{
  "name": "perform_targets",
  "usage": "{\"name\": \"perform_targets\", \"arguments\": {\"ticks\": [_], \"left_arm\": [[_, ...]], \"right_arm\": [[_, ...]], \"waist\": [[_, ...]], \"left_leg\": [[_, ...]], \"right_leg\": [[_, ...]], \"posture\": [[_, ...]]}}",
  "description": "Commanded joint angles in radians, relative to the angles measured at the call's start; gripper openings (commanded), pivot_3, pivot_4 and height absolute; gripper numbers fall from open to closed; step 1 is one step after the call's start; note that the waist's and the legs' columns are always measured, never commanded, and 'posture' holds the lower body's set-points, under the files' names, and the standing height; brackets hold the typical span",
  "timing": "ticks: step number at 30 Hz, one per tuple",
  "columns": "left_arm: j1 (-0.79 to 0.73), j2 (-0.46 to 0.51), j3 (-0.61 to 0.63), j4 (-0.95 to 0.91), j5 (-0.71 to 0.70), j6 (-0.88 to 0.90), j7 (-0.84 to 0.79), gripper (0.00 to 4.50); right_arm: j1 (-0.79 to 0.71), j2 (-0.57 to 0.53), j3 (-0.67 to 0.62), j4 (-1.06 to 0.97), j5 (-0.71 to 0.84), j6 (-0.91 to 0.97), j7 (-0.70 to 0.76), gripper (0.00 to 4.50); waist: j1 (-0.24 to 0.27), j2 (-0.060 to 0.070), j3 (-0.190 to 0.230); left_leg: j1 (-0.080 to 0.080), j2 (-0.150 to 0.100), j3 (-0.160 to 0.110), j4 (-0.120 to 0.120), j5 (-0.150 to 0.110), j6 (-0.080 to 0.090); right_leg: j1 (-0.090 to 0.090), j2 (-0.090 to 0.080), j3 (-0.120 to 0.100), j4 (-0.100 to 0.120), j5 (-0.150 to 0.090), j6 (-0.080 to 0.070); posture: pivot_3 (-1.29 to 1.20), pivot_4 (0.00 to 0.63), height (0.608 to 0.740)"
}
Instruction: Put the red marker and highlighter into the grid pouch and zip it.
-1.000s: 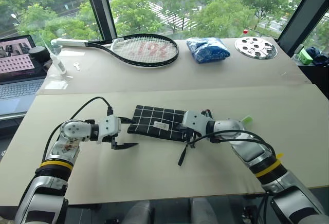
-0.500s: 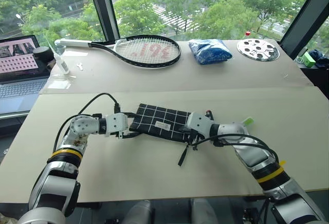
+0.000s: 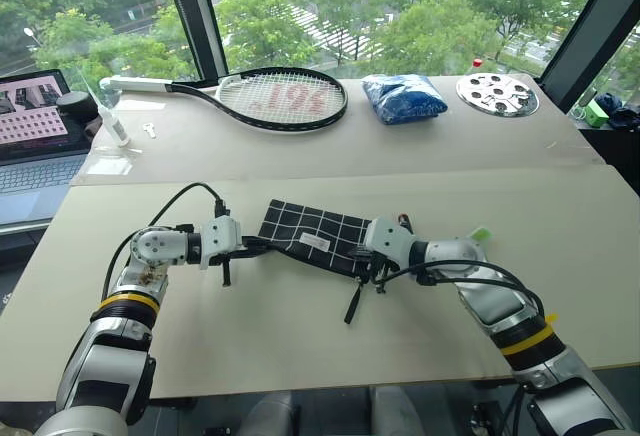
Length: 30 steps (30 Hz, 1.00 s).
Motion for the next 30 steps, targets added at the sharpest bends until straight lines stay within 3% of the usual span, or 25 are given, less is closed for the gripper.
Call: {"name": "perform_targets", "arguments": {"ticks": [1, 5, 12, 19, 30], "left_arm": [[0.024, 0.022, 0.029, -0.105, -0.032, 0.114, 0.016, 0.0], [0.057, 0.026, 0.044, -0.166, -0.031, 0.17, 0.051, 0.0], [0.116, -0.024, 0.111, -0.319, -0.089, 0.345, 0.196, 0.0], [0.133, -0.116, 0.185, -0.517, -0.183, 0.644, 0.391, 0.0], [0.121, -0.129, 0.136, -0.547, -0.145, 0.702, 0.423, 0.0]], "right_arm": [[-0.089, 0.058, -0.208, 0.03, 0.101, 0.03, -0.113, 0.59], [-0.125, 0.036, -0.277, 0.017, 0.121, 0.071, -0.13, 1.76], [-0.093, -0.011, -0.409, -0.061, 0.202, 0.264, -0.169, 4.23], [-0.021, -0.056, -0.451, -0.161, 0.236, 0.354, -0.192, 4.23], [-0.058, 0.078, -0.319, -0.219, 0.221, 0.419, -0.28, 4.23]], "waist": [[-0.001, 0.001, 0.001], [-0.003, 0.001, 0.001], [-0.006, 0.001, 0.001], [-0.005, 0.001, 0.001], [-0.013, 0.001, 0.001]], "left_leg": [[-0.001, 0.0, 0.0, 0.0, 0.0, 0.0], [-0.014, 0.001, 0.002, 0.001, 0.006, -0.01], [-0.018, 0.002, 0.004, 0.0, 0.004, -0.008], [-0.027, 0.002, 0.005, 0.002, 0.004, -0.009], [-0.027, 0.003, 0.009, 0.002, 0.004, -0.009]], "right_leg": [[-0.002, 0.0, 0.0, 0.0, 0.001, -0.001], [-0.018, 0.001, 0.002, 0.002, 0.004, -0.005], [-0.021, 0.002, 0.002, 0.002, 0.004, -0.005], [-0.031, 0.002, 0.002, 0.002, 0.006, -0.005], [-0.031, 0.002, 0.003, 0.001, 0.009, -0.006]], "posture": [[0.0, 0.15, 0.74], [0.0, 0.15, 0.74], [0.0, 0.15, 0.74], [0.0, 0.15, 0.74], [0.0, 0.15, 0.74]]}}
